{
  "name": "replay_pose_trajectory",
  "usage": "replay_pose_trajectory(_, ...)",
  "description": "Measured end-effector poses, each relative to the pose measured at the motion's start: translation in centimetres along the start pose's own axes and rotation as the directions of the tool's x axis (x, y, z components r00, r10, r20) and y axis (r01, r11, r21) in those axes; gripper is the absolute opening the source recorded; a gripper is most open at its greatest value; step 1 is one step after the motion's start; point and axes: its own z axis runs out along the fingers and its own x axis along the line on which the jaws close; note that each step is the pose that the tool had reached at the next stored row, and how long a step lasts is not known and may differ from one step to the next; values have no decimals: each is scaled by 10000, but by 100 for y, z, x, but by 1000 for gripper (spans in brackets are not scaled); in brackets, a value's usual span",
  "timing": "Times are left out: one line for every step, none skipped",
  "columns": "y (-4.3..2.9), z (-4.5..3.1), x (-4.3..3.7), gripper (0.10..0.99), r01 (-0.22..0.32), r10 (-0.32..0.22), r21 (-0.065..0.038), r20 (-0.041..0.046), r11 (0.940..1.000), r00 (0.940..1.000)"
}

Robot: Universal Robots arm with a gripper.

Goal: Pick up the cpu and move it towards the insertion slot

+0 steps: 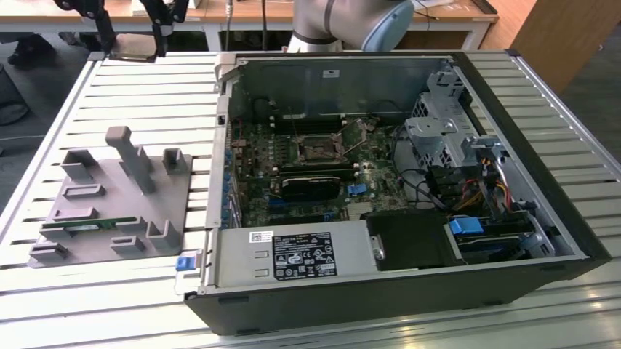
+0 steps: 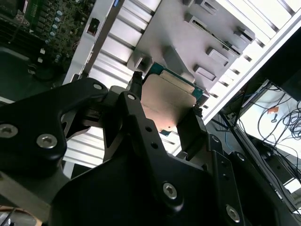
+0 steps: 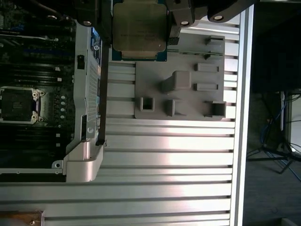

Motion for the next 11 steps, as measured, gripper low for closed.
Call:
replay_pose_trajectory(0, -2, -16, 545, 0, 0, -1, -12, 10000, 10000)
replay_pose_trajectory(-1, -5, -32, 545, 0, 0, -1, -24, 10000, 10000)
replay_pose_trajectory(-1, -7, -50, 545, -1, 1, -1, -38, 10000, 10000)
replay_pose_trajectory(-1, -10, -68, 545, -1, 1, -1, -52, 10000, 10000)
replay_pose_trajectory(-1, -12, -82, 545, -2, 2, -2, -63, 10000, 10000)
replay_pose_trajectory(-2, -13, -93, 545, -2, 2, -2, -71, 10000, 10000)
replay_pose_trajectory(-2, -14, -100, 545, -2, 2, -2, -77, 10000, 10000)
replay_pose_trajectory(-2, -16, -109, 545, -3, 3, -1, -81, 10000, 10000)
replay_pose_trajectory(-2, -17, -113, 545, -1, 1, -1, -81, 10000, 10000)
replay_pose_trajectory(-2, -17, -112, 545, -1, 1, 0, -52, 10000, 10000)
replay_pose_trajectory(-3, -16, -113, 545, 5, -5, 3, 91, 10000, 10000)
